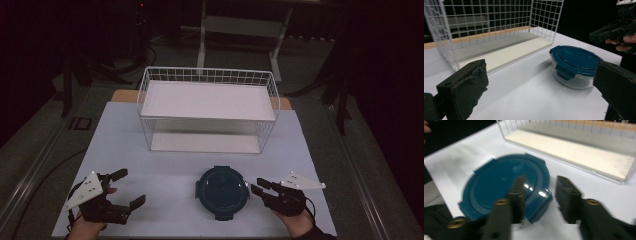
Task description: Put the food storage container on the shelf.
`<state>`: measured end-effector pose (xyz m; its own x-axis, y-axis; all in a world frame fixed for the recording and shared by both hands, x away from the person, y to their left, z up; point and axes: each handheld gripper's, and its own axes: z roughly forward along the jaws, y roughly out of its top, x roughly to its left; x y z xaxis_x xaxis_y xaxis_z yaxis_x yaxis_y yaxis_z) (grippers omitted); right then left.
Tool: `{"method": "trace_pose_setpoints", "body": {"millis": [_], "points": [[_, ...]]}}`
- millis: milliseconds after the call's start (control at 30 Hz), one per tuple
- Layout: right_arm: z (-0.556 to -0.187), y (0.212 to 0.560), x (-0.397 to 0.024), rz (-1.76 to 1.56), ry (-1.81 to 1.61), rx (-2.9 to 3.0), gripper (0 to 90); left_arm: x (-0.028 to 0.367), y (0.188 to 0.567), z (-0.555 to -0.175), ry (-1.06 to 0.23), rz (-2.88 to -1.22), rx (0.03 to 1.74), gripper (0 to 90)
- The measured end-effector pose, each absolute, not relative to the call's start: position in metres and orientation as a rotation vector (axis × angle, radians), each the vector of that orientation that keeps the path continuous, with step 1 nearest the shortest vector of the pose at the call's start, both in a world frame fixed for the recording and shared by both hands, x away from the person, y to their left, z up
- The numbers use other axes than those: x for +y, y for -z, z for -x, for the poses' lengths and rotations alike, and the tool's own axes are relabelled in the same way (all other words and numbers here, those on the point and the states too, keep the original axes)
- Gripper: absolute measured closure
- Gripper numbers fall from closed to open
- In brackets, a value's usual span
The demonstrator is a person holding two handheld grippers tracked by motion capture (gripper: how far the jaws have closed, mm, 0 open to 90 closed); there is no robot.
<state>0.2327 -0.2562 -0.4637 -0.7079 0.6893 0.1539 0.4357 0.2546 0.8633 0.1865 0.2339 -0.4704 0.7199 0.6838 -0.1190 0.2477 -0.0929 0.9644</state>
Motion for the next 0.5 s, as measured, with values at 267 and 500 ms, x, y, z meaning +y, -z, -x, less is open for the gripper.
{"method": "trace_pose_setpoints", "body": {"millis": [267,500], "points": [[-0.226,0.446,-0.247,-0.921,-1.564,2.292,13.6,0.211,0.458,-0.186,-0.419,-1.721,0.728,0.0],[-0.222,0.436,-0.244,-0.873,-1.52,2.207,12.6,0.197,0.45,-0.192,-0.381,-1.777,0.774,0.0]]}}
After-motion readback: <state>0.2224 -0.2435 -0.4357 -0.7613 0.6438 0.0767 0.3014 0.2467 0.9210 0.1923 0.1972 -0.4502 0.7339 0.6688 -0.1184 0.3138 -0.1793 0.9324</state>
